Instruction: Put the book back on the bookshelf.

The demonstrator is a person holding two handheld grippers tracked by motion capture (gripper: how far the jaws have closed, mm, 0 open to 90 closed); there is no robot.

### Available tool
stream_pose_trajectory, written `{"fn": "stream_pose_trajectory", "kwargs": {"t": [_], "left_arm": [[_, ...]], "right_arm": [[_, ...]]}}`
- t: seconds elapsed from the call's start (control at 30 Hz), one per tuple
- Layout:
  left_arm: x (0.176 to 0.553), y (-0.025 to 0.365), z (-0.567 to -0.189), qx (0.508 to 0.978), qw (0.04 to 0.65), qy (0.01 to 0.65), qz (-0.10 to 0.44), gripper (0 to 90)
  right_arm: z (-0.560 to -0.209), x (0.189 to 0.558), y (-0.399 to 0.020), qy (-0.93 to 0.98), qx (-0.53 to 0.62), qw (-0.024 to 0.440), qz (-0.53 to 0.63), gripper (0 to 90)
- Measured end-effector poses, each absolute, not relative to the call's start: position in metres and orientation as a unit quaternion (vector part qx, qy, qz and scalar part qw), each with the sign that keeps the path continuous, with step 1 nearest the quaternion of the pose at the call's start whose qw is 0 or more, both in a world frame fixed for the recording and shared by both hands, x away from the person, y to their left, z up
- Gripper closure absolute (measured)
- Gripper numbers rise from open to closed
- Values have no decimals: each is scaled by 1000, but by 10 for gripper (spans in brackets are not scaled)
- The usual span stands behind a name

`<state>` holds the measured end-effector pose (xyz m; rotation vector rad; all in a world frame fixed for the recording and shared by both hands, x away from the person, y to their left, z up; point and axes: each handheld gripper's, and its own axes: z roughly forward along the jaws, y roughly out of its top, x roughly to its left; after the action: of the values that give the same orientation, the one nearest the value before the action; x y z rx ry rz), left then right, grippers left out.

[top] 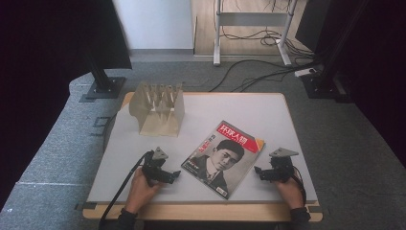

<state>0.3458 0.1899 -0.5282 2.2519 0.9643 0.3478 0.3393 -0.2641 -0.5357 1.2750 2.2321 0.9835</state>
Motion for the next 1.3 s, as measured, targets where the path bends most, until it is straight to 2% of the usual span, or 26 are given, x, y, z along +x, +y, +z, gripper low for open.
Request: {"fn": "stream_pose_trajectory", "kwargs": {"t": [0.53,0.67,0.77,1.07,1.3], "left_arm": [[348,191,-527,863,328,364,125,0],[358,194,-522,866,308,369,136,0],[366,194,-519,861,321,373,133,0],[389,174,-517,872,305,350,156,0],[397,160,-521,878,317,335,127,0]], "right_arm": [[-535,339,-264,796,454,194,350,72],[-535,339,-264,796,455,194,349,71],[-535,340,-263,797,455,196,347,52],[-532,344,-259,798,454,203,341,19],[-534,350,-254,801,449,212,335,21]]}}
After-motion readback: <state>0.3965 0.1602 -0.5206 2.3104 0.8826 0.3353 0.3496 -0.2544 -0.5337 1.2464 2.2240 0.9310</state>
